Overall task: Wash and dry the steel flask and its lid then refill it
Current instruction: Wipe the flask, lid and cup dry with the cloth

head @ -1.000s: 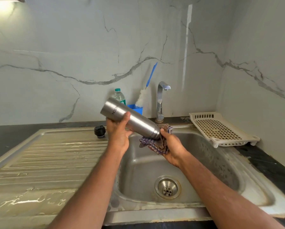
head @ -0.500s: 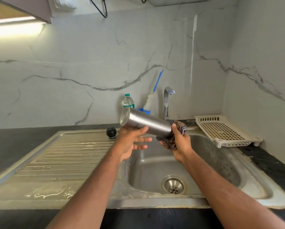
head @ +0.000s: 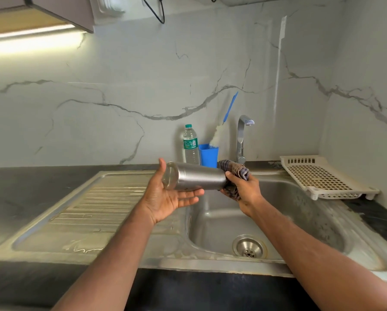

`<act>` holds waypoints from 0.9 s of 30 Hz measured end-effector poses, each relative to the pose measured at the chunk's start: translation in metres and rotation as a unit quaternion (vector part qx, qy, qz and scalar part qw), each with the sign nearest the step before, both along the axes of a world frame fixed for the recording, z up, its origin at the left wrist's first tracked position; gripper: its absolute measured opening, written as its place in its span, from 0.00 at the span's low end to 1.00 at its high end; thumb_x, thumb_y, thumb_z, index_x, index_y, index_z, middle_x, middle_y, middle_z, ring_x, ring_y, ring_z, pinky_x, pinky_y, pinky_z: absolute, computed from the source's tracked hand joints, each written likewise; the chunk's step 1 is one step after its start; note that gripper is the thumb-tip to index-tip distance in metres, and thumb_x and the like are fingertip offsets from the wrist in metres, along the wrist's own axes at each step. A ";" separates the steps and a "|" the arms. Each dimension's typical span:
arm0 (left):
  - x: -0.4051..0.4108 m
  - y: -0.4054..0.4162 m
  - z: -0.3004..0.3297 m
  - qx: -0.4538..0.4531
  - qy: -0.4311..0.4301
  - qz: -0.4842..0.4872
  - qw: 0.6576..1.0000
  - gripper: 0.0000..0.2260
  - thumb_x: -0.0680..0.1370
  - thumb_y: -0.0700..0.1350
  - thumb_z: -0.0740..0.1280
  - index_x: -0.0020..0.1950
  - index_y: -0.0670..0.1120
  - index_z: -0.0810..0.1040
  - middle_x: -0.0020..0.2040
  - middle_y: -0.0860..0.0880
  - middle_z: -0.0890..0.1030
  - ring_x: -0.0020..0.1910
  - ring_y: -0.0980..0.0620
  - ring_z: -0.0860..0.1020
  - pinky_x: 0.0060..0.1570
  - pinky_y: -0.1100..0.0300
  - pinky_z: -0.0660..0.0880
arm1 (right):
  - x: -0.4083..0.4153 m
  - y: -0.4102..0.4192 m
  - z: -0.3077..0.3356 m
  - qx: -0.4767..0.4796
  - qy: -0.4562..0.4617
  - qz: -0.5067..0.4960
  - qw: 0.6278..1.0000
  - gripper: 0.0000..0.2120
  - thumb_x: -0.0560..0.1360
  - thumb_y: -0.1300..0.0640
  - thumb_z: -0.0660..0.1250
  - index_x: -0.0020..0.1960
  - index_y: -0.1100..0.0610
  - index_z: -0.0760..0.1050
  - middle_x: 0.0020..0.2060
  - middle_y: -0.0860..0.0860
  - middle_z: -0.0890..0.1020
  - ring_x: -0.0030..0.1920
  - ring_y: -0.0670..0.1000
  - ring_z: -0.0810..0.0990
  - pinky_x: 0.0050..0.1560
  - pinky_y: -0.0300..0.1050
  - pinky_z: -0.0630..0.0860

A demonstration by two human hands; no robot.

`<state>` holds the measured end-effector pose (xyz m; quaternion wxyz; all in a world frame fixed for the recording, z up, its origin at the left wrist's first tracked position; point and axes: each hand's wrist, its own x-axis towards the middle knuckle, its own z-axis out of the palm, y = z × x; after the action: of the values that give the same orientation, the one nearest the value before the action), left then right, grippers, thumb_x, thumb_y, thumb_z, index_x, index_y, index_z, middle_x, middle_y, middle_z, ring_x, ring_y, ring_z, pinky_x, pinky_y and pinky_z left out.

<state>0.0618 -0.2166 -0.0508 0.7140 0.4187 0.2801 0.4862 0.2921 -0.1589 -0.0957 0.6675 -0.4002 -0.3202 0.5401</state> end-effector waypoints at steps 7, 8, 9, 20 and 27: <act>-0.036 -0.019 0.004 -0.071 0.019 0.007 0.997 0.23 0.76 0.53 0.72 0.63 0.39 0.77 0.61 0.32 0.80 0.58 0.25 0.79 0.54 0.35 0.79 | -0.058 0.007 0.011 0.031 -0.001 0.020 0.999 0.17 0.74 0.68 0.74 0.61 0.59 0.80 0.53 0.58 0.85 0.54 0.60 0.84 0.47 0.57 0.84; -0.043 -0.022 0.004 -0.070 0.036 0.018 0.997 0.22 0.74 0.47 0.76 0.63 0.37 0.78 0.58 0.32 0.81 0.56 0.27 0.80 0.56 0.35 0.78 | -0.069 0.007 0.016 0.033 -0.003 0.023 0.999 0.16 0.74 0.69 0.73 0.60 0.58 0.80 0.51 0.58 0.85 0.52 0.59 0.84 0.49 0.58 0.84; -0.052 -0.024 0.004 -0.063 0.042 0.031 0.997 0.26 0.69 0.43 0.80 0.63 0.36 0.78 0.58 0.32 0.81 0.56 0.28 0.80 0.58 0.35 0.77 | -0.081 0.007 0.020 0.038 -0.002 0.026 0.999 0.15 0.75 0.69 0.72 0.60 0.58 0.80 0.49 0.57 0.84 0.50 0.58 0.83 0.50 0.60 0.83; -0.148 -0.072 -0.022 0.035 0.111 0.348 0.930 0.47 0.66 0.26 0.74 0.75 0.60 0.60 0.64 0.43 0.79 0.61 0.41 0.78 0.53 0.42 0.77 | -0.175 -0.033 0.014 0.076 -0.148 0.144 0.976 0.07 0.81 0.61 0.69 0.57 0.53 0.80 0.52 0.62 0.84 0.45 0.66 0.85 0.38 0.64 0.84; -0.166 -0.084 -0.038 0.086 0.195 0.418 0.883 0.42 0.61 0.27 0.80 0.69 0.52 0.70 0.60 0.46 0.80 0.60 0.44 0.80 0.54 0.40 0.81 | -0.190 -0.048 0.013 0.107 -0.213 0.192 0.952 0.12 0.80 0.63 0.68 0.63 0.54 0.79 0.52 0.54 0.84 0.47 0.59 0.85 0.38 0.60 0.85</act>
<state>-0.1044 -0.3001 -0.0889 0.3369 0.4089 0.5198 0.6701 0.1023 -0.2069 -0.0829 0.5065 -0.3633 -0.5812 0.5232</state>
